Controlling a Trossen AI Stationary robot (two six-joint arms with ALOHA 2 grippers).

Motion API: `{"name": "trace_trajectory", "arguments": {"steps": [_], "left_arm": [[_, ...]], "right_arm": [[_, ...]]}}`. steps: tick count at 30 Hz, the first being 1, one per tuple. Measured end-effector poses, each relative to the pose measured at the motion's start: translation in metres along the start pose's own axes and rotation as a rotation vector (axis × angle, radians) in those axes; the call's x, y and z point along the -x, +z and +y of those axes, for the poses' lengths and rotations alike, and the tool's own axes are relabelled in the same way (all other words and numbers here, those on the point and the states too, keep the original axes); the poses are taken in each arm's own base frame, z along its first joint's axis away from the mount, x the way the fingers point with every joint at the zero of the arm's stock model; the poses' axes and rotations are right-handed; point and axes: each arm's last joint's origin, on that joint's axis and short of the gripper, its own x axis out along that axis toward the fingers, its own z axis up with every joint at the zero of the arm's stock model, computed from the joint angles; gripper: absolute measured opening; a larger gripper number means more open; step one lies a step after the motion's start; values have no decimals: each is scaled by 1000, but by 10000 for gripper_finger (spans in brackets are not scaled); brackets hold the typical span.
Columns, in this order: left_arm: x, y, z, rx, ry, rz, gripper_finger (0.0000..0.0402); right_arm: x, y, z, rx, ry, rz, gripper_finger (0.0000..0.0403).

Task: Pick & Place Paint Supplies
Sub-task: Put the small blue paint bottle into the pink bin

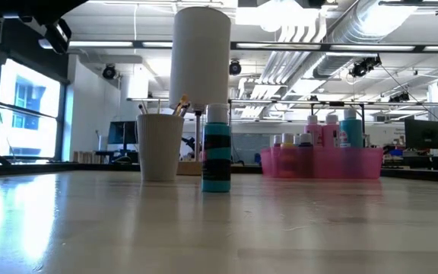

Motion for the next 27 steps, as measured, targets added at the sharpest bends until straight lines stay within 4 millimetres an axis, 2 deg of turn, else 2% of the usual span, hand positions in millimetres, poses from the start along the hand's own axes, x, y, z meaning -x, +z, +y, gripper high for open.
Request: {"name": "trace_trajectory", "arguments": {"steps": [6, 10, 14, 22, 27], "left_arm": [[0, -1, 0, 1, 1, 5, 0], [0, -1, 0, 0, 1, 5, 0], [0, 0, 0, 9, 0, 4, 0], [0, 0, 0, 44, 0, 4, 0], [0, 0, 1, 44, 36, -10, 0]], "right_arm": [[-15, -2, -11, -146, 21, 8, 2], [-32, 0, -9, -205, 168, -38, 2], [-56, -5, -3, -171, 262, -52, 2], [-89, -10, 3, -59, 274, -143, 2], [-110, -19, 3, -103, 427, -152, 2]]}}
